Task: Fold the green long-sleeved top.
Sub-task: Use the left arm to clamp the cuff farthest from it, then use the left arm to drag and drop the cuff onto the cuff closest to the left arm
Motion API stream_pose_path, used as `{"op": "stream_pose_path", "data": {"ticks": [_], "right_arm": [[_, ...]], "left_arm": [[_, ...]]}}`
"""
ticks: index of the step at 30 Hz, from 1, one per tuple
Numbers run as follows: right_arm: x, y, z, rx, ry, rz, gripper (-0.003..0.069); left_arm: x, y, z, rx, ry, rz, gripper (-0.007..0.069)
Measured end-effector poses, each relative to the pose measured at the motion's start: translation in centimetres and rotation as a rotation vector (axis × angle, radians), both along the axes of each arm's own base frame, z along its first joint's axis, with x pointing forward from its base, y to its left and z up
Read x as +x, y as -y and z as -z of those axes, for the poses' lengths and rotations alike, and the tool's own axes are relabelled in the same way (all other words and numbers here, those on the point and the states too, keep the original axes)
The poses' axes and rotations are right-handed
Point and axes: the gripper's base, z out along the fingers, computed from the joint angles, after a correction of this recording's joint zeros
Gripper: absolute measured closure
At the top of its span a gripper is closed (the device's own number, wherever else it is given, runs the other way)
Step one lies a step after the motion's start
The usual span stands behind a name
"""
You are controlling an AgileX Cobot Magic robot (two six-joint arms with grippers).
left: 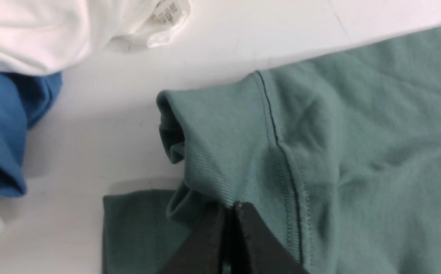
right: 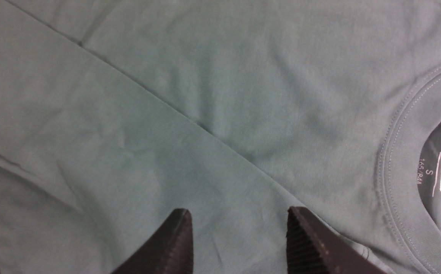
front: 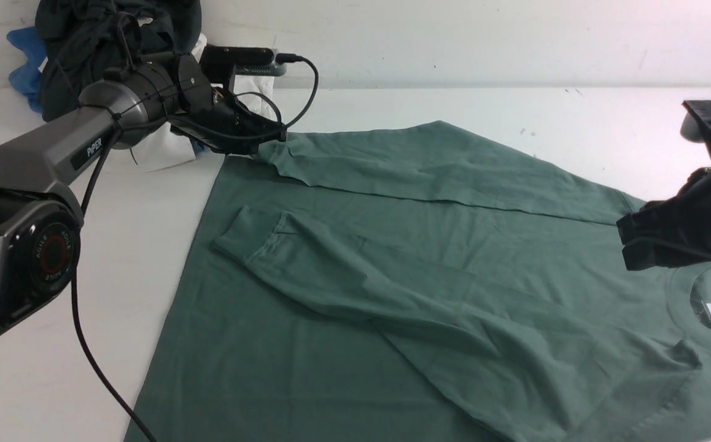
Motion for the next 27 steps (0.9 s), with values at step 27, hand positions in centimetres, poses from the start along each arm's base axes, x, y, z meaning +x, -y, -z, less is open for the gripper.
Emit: {"op": "stream_pose_path", "data": {"ticks": [27], "right_arm": [[-2.3, 0.3, -2.3, -0.011, 0.055, -0.014, 0.0336]], "left_arm": [[-13.7, -1.8, -11.7, 0.107, -0.378, 0.124, 0.0622]]}}
